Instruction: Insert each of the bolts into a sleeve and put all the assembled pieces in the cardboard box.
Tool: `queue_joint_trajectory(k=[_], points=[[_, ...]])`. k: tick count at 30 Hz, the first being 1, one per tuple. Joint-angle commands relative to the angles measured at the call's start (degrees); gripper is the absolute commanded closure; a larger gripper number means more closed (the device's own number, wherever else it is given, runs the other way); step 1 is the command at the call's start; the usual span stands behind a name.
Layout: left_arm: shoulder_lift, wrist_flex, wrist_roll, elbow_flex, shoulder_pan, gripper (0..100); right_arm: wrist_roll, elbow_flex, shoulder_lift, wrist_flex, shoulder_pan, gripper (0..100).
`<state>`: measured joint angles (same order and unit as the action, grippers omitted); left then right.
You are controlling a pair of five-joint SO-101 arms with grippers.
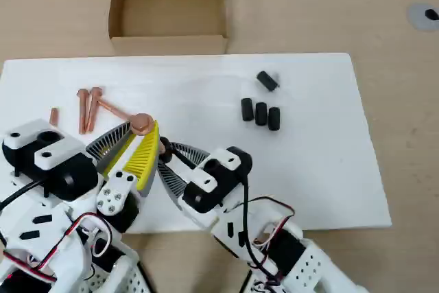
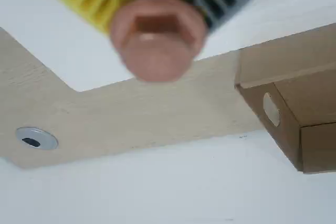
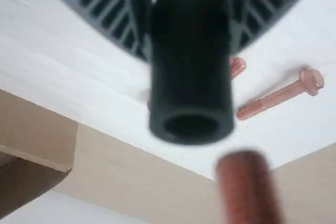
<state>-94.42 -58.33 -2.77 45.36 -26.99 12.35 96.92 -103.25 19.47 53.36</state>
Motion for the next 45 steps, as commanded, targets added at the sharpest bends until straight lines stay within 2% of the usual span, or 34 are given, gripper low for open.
queue_joint_trajectory(k=[1,7,16,23,45], points=[[0.7,-0.4,-0.5,-2.4,-0.4,99,0.0,-0.1,-5.1,-1.1,0.5,98.9],[0.7,-3.0,-2.0,-2.4,-0.4,99,0.0,-0.1,-5.1,-1.1,0.5,98.9],[0.2,-1.1,-1.7,-2.4,-0.3,99,0.0,-0.1,-5.1,-1.1,0.5,98.9],[0.2,3.6,-0.5,-1.3,5.3,99,0.0,-0.1,-5.1,-1.1,0.5,98.9],[0.4,3.6,1.6,2.3,2.7,99,0.0,-0.1,-5.1,-1.1,0.5,98.9]])
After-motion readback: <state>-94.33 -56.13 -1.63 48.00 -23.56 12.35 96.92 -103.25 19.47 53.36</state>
